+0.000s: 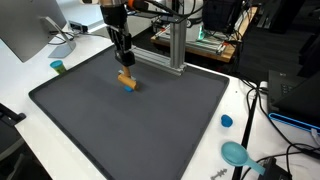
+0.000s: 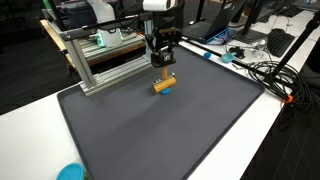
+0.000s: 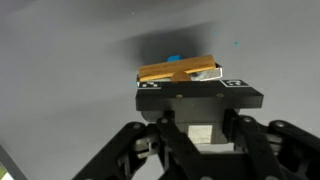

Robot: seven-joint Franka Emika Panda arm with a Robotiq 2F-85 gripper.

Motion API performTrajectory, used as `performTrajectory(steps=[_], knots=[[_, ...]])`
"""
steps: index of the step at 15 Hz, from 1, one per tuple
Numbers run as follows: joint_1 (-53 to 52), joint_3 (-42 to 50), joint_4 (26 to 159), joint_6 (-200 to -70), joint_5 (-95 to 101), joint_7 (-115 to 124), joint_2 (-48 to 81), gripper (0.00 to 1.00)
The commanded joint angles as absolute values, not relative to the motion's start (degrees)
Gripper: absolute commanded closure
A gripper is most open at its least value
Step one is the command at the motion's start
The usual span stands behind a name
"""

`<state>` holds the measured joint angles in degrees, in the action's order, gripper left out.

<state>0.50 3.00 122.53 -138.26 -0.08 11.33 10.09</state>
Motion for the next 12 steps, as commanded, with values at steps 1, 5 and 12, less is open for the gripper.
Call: performTrajectory(steps=[1, 5, 12], knots=[[1.1, 2.8, 120.8, -138.3, -2.0, 10.6, 11.8, 0.78], [1.4, 2.9, 119.8, -137.7, -2.4, 10.8, 13.1, 0.78], [1.9, 3.2, 118.7, -137.3, -3.2, 11.2, 15.4, 0.78]])
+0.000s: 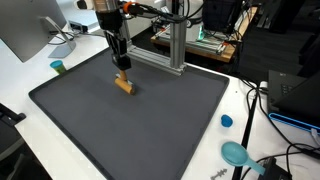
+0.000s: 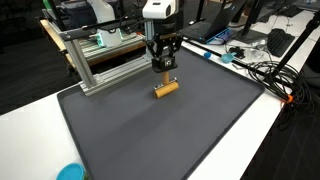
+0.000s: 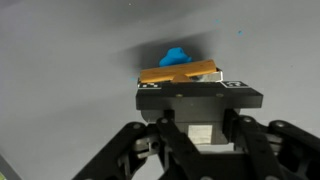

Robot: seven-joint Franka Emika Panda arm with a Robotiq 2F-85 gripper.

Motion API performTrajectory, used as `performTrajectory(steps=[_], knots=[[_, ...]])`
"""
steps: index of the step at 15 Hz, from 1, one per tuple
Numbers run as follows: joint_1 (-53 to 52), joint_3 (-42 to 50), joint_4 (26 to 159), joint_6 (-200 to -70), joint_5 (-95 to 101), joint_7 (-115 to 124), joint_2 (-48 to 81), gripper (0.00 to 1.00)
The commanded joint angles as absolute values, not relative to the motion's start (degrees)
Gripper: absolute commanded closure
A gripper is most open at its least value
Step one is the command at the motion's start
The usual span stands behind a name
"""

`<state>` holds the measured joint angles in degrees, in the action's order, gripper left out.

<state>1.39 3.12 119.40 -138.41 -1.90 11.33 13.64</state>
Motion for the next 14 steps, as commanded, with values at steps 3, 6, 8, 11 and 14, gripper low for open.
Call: performTrajectory(steps=[3, 6, 8, 11, 14], knots=[[2.0, 3.6, 118.8, -136.5, -2.9, 11.7, 15.6, 0.78], [2.0, 3.9, 118.7, -136.1, -2.5, 12.3, 15.9, 0.78], [2.2, 3.3, 119.0, -138.5, -4.2, 11.1, 16.1, 0.78], [2.7, 1.9, 121.7, -146.9, -8.7, 8.4, 13.2, 0.78], [2.1, 2.2, 123.6, -150.2, -8.5, 8.7, 10.3, 0.78]])
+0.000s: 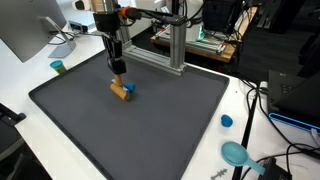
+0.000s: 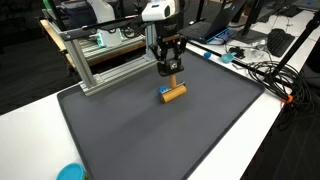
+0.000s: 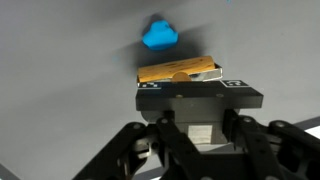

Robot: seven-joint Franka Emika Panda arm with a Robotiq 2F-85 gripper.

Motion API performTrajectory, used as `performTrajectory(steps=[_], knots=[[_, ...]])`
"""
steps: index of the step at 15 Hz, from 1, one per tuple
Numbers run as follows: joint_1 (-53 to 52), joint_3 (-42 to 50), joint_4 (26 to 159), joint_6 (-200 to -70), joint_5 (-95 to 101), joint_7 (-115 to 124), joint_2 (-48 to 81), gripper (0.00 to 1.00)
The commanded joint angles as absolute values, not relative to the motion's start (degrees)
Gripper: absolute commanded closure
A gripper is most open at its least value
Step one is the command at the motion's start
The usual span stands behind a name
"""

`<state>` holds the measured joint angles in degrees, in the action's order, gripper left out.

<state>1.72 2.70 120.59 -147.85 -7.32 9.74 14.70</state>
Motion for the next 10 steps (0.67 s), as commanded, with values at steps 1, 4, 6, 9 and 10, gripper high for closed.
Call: performTrajectory(steps=[1, 4, 6, 9, 10], knots=[[1.7, 2.8, 124.2, -148.7, -6.9, 9.6, 9.0, 0.78], [1.3, 3.7, 126.4, -145.8, -3.4, 11.1, 5.7, 0.78], [1.5, 3.3, 127.8, -145.4, -3.8, 9.9, 4.5, 0.78], [1.5, 3.1, 129.8, -145.0, -3.3, 10.0, 3.1, 0.78], [1.5, 3.1, 130.3, -145.2, -3.0, 10.1, 3.0, 0.78]])
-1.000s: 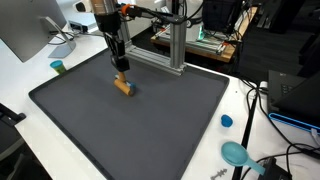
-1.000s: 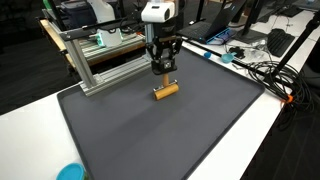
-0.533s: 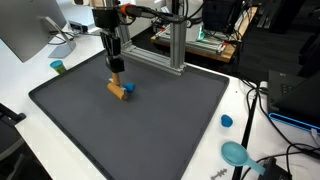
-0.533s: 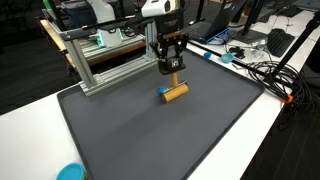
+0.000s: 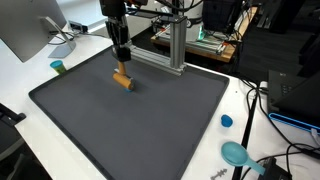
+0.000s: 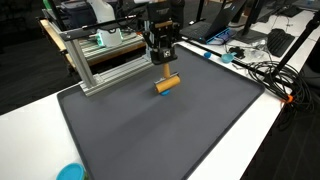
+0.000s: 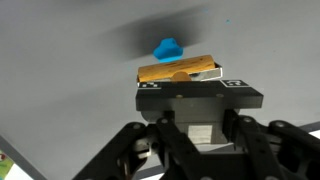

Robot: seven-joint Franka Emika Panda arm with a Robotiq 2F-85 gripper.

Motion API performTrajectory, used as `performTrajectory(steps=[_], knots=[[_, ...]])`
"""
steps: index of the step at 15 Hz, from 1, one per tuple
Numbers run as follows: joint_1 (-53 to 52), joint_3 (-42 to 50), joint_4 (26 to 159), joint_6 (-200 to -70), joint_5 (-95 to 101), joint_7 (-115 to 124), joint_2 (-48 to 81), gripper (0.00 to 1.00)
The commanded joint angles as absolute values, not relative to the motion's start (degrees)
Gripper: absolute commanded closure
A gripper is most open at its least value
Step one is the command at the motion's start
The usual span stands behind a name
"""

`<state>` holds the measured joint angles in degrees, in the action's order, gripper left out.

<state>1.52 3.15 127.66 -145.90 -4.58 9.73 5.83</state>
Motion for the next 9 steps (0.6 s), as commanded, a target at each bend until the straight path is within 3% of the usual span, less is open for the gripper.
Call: performTrajectory(steps=[1, 9], knots=[[1.5, 3.2, 130.7, -145.6, -2.5, 10.5, 3.0, 0.78], [1.4, 3.3, 129.9, -146.7, -0.9, 11.6, 6.0, 0.78]])
